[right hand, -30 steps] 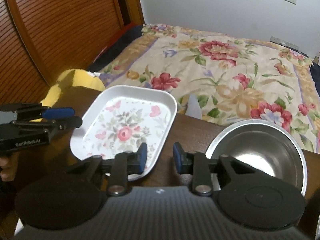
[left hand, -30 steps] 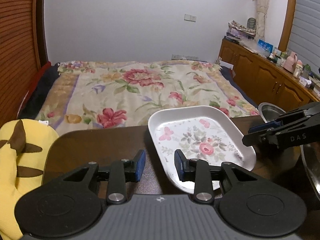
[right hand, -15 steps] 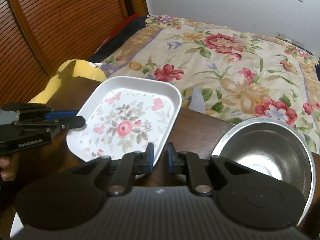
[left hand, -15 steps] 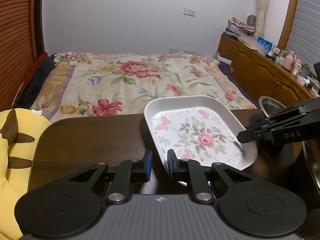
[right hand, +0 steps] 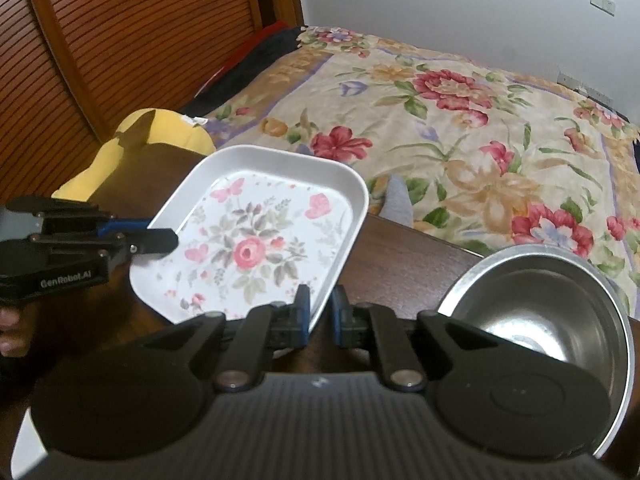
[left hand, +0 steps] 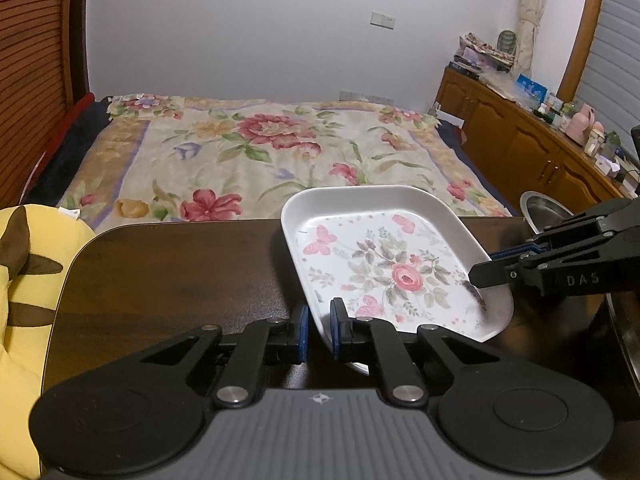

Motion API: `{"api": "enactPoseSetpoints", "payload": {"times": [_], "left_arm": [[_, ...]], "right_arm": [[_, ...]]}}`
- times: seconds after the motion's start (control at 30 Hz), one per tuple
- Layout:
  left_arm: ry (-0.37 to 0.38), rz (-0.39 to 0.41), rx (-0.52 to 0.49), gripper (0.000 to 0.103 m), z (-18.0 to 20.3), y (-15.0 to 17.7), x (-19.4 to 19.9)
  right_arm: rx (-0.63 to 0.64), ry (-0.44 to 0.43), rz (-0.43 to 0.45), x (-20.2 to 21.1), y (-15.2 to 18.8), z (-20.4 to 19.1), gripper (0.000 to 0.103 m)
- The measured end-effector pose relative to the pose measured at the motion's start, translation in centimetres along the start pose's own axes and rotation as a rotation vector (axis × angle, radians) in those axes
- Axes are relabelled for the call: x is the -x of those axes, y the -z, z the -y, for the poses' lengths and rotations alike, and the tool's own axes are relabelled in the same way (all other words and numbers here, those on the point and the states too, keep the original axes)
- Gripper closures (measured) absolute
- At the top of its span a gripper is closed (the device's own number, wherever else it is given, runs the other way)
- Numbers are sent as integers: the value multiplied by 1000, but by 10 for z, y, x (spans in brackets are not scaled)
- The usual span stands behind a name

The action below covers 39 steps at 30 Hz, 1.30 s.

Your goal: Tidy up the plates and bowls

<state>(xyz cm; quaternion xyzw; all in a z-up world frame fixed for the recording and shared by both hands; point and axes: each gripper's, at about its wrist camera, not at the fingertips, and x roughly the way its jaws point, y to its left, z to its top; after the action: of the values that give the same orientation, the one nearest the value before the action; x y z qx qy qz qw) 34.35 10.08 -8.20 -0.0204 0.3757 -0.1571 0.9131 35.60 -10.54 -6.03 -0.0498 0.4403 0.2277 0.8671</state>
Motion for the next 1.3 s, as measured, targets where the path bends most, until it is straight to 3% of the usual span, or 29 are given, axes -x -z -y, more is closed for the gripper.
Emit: {"api": "enactPoseSetpoints", "payload": {"times": [0.33,1.3], "left_arm": [[-23,4,0,91,3,2,16],[-12,143,-65,91,44,16,117]], "right_arm": [[-14,-38,10,6,4,0,91],[-17,-32,164,101,37,-27,91]]}}
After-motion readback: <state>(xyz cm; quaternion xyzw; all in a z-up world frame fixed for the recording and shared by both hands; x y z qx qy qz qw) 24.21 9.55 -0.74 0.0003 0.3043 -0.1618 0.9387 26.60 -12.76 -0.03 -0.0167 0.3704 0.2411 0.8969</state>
